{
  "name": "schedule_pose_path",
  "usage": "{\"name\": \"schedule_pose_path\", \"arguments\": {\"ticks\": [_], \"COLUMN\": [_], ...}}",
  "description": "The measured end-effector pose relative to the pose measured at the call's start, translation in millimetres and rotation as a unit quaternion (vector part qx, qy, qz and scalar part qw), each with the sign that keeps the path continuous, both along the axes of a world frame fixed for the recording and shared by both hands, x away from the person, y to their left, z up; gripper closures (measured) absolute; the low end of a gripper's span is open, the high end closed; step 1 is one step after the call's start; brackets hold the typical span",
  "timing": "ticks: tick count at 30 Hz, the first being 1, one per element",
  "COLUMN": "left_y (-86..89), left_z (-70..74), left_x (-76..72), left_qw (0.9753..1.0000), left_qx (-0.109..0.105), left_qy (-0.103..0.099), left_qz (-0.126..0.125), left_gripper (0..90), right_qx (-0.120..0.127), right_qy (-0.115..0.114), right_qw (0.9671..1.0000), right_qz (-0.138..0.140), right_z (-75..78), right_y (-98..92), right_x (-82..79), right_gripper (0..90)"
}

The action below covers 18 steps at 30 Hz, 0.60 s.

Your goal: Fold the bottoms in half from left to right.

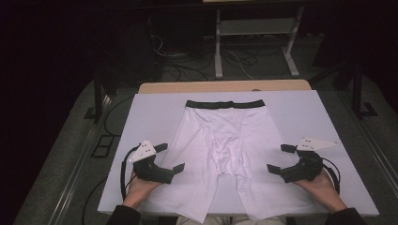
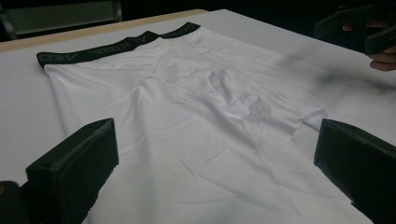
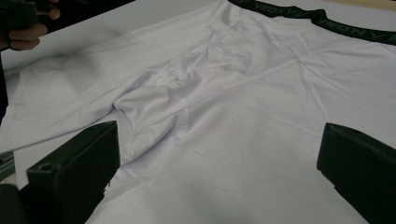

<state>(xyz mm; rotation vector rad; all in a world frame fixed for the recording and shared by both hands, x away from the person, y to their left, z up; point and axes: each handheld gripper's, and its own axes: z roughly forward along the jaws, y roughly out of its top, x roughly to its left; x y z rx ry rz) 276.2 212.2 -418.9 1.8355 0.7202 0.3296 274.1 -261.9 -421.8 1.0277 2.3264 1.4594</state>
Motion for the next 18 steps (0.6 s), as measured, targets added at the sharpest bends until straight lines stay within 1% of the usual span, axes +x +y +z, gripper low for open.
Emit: {"name": "schedule_pose_path", "arguments": {"ticks": [11,18], "left_y": [-0.9,-2.0], "left_z": [0.7,0.6], "left_x": [-1.3,-2.3], "left_qw": [1.0000,1.0000], "left_qx": [0.002,0.001], "left_qy": [-0.002,-0.002], "left_qz": [-0.004,-0.004], "left_gripper": [0.0,0.0], "right_qx": [-0.002,0.001], "right_qy": [-0.001,-0.004], "right_qw": [1.0000,0.9999], "right_qz": [-0.003,-0.011], "right_z": [0.9,5.9], "right_y": [0.4,-1.5], "right_x": [-1.7,-3.2], "right_gripper": [0.0,0.0]}}
